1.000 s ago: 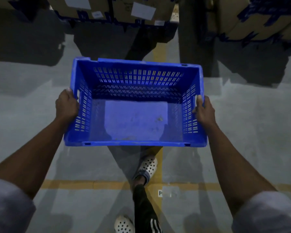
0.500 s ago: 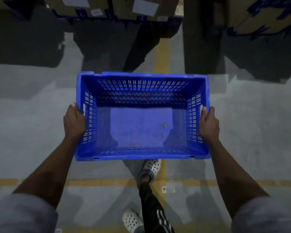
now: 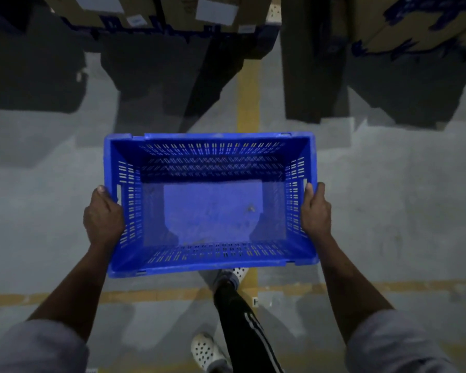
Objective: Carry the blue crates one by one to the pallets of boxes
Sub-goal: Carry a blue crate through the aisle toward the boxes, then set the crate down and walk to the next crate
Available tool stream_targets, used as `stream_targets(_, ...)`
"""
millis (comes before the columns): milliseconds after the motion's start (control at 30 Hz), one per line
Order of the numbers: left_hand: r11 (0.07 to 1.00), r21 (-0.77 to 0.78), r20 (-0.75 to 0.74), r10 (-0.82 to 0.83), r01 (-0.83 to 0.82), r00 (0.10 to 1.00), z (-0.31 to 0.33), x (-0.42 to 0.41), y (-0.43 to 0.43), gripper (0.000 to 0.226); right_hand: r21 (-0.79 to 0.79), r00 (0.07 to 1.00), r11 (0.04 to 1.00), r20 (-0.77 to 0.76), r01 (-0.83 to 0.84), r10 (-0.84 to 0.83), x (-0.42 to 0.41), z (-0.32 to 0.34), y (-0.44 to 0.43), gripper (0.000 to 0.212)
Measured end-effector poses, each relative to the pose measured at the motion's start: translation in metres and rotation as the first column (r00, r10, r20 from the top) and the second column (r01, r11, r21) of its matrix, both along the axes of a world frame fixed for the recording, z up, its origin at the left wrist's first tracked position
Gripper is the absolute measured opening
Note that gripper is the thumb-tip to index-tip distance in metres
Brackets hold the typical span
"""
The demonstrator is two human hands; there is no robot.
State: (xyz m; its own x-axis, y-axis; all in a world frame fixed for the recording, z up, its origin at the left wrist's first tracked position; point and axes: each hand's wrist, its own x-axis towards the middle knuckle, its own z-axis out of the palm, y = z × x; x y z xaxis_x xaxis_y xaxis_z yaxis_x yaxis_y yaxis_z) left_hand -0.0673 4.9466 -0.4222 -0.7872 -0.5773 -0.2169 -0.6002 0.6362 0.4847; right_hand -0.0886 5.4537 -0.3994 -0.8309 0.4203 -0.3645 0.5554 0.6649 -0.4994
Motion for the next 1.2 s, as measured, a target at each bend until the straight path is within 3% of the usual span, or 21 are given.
stream_targets(267,0.999,-0.014,0.075,0.053,-0.052,0.996,0.002,0.002,-0.001,0.064,-0.019,0.998,1.0,-0.055,-0.017,0.016,0.003,-0.004,-0.001,0.049)
stream_targets(333,0.989,-0.112,0.083,0.106,-0.097,0.991,0.011,0.011,0.005,0.058,0.097,0.993,0.995,-0.113,-0.021,0.032,0.007,-0.004,-0.003,0.06)
stream_targets(367,0.975,-0.214,0.056,0.067,-0.054,0.996,0.015,0.023,0.011,0.054,0.198,0.992,0.98,-0.117,-0.029,0.053,0.015,-0.002,-0.007,0.066)
stream_targets(433,0.937,-0.309,0.004,-0.167,0.16,0.986,0.024,0.064,0.039,0.051,0.334,0.978,0.931,-0.091,-0.147,0.187,0.047,0.007,-0.022,0.07)
stream_targets(500,0.873,-0.278,0.033,-0.409,0.402,0.912,0.022,0.115,0.074,0.056,0.386,0.935,0.866,-0.022,-0.319,0.354,0.088,0.012,-0.036,0.067)
stream_targets(567,0.823,-0.234,0.147,-0.497,0.518,0.855,0.012,0.165,0.102,0.062,0.413,0.896,0.805,0.067,-0.425,0.439,0.129,0.008,-0.046,0.064)
stream_targets(633,0.785,-0.235,0.232,-0.527,0.573,0.817,0.006,0.193,0.116,0.064,0.41,0.907,0.814,0.1,-0.411,0.408,0.155,0.001,-0.051,0.064)
stream_targets(767,0.769,-0.226,0.264,-0.543,0.598,0.797,0.005,0.186,0.113,0.07,0.353,0.92,0.849,0.149,-0.392,0.363,0.149,0.006,-0.053,0.064)
stream_targets(867,0.811,-0.121,0.308,-0.518,0.573,0.798,0.017,0.177,0.106,0.082,0.294,0.892,0.845,0.212,-0.447,0.399,0.14,0.021,-0.051,0.071)
stream_targets(1033,0.859,-0.106,0.194,-0.477,0.501,0.857,0.077,0.197,0.104,0.082,0.293,0.858,0.806,0.163,-0.514,0.488,0.153,0.071,-0.059,0.072)
stream_targets(1200,0.919,-0.071,0.101,-0.379,0.387,0.92,0.145,0.288,0.107,0.075,0.236,0.803,0.768,0.152,-0.596,0.576,0.217,0.132,-0.092,0.067)
